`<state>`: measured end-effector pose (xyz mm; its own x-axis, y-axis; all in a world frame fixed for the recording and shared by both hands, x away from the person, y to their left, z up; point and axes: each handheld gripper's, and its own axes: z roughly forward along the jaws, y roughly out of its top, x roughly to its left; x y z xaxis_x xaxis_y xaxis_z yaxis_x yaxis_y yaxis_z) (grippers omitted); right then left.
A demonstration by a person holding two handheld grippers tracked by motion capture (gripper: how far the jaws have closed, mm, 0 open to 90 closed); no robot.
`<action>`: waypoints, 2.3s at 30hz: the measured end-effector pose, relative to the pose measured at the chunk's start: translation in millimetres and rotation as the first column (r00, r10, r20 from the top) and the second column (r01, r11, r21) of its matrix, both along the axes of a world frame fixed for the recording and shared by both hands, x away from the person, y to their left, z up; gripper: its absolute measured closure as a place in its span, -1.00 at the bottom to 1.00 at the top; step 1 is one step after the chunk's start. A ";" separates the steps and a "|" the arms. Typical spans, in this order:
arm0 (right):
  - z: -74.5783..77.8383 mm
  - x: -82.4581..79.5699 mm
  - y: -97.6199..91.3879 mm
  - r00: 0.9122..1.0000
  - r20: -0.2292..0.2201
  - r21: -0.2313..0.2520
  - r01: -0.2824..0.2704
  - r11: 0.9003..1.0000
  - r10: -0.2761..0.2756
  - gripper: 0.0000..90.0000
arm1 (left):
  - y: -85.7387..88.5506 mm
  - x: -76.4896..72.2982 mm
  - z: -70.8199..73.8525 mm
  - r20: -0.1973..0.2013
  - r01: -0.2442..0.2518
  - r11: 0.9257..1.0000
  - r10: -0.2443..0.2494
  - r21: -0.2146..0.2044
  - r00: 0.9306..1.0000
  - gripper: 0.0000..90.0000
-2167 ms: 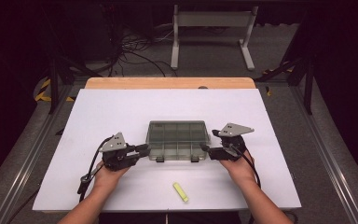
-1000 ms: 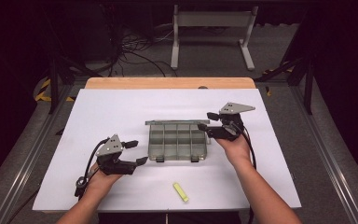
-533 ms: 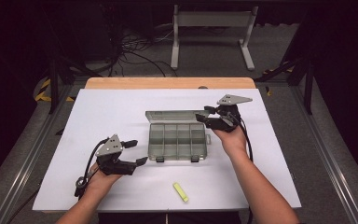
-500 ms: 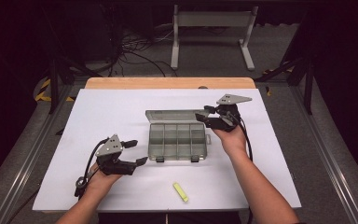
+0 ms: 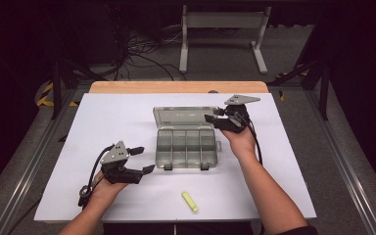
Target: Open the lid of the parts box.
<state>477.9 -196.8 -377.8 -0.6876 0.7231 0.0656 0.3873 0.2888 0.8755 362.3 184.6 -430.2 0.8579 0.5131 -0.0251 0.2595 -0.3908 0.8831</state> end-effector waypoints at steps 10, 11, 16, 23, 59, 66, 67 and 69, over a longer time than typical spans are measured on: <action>-3.4 11.3 2.9 1.000 -0.030 0.006 0.007 1.000 -0.006 0.23 | 0.0 -0.1 -0.2 -0.001 -0.001 1.000 0.001 0.001 1.000 -0.46; -3.5 12.7 3.0 1.000 -0.030 0.002 0.007 1.000 -0.007 0.23 | -0.1 -0.1 -0.2 -0.001 0.000 1.000 0.000 0.001 1.000 -0.46; -5.4 18.2 4.7 0.999 -0.042 -0.018 0.013 1.000 -0.014 0.23 | 0.2 -0.1 -0.1 0.000 -0.001 1.000 0.001 0.001 1.000 -0.46; -8.8 22.7 6.0 0.998 -0.056 -0.020 0.020 1.000 -0.021 0.23 | 0.0 -0.2 -0.3 -0.001 0.001 1.000 -0.001 0.002 1.000 -0.47; -40.2 41.8 13.5 0.987 -0.156 -0.020 0.039 0.999 -0.041 -0.21 | 0.1 1.5 -2.8 -0.030 -0.004 1.000 0.004 -0.006 1.000 -0.49; -44.6 43.7 13.1 0.983 -0.177 -0.009 0.042 0.999 -0.043 -0.26 | -0.6 1.4 -3.3 -0.035 0.000 1.000 0.000 -0.004 0.999 -0.50; -44.6 43.7 13.1 0.983 -0.177 -0.009 0.042 0.999 -0.043 -0.26 | -0.6 1.4 -3.3 -0.035 0.000 1.000 0.000 -0.004 0.999 -0.50; -46.0 44.0 12.6 0.982 -0.186 -0.007 0.041 0.999 -0.042 -0.27 | -0.9 1.6 -3.5 -0.035 0.000 1.000 0.000 -0.001 0.999 -0.50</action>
<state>521.8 -184.2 -423.8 -0.6329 0.7512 0.1873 0.5551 0.2716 0.7862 363.9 183.7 -433.7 0.8566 0.5130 -0.0557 0.2904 -0.3900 0.8738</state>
